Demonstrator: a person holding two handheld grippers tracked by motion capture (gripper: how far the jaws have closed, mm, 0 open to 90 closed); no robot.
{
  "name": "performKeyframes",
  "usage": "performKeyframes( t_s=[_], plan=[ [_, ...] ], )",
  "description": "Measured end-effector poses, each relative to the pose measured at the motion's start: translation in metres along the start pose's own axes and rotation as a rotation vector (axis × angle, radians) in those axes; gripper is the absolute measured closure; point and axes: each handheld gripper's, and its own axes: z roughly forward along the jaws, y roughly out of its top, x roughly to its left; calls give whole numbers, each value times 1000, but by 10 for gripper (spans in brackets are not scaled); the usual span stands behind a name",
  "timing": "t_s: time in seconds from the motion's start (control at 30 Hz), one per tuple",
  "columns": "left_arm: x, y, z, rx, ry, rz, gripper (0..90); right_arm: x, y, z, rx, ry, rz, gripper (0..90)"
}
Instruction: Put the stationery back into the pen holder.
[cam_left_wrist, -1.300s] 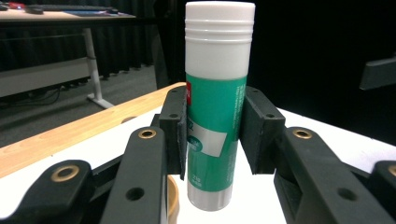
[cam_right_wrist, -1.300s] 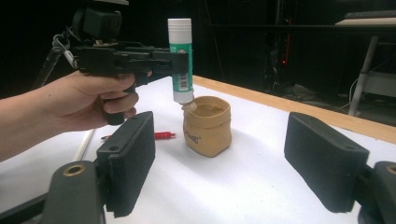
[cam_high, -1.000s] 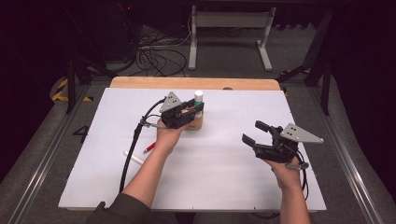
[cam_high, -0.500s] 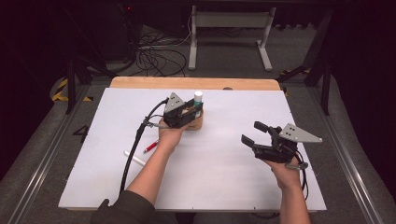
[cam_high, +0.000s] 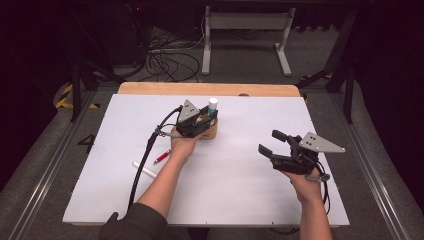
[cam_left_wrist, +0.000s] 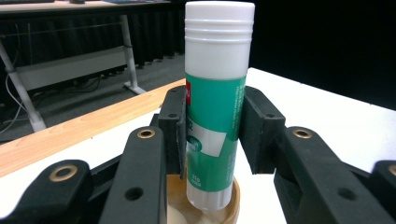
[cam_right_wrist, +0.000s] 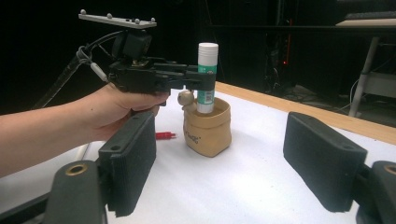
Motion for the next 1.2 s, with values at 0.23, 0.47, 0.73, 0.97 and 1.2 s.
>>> performKeyframes(
  t_s=[0.23, 0.47, 0.73, 0.97, 1.2],
  plan=[
    [1, -1, 0, 8, 4, 11, 651, 0, 0, 1, 3, 2, -3, 268],
    [1, 1, 0, -11, 8, -8, 583, 0, 0, 1, 7, 4, -1, 268],
    [6, 6, -9, -19, 11, -22, 415, 0, -1, 2, 9, 5, -2, 270],
    [6, 10, -20, -19, 1, -26, 334, -1, -2, 2, 9, -3, -1, 265],
    [7, 12, -34, -14, -1, -36, 292, -1, -2, 2, 6, -11, -1, 256]
  ],
)
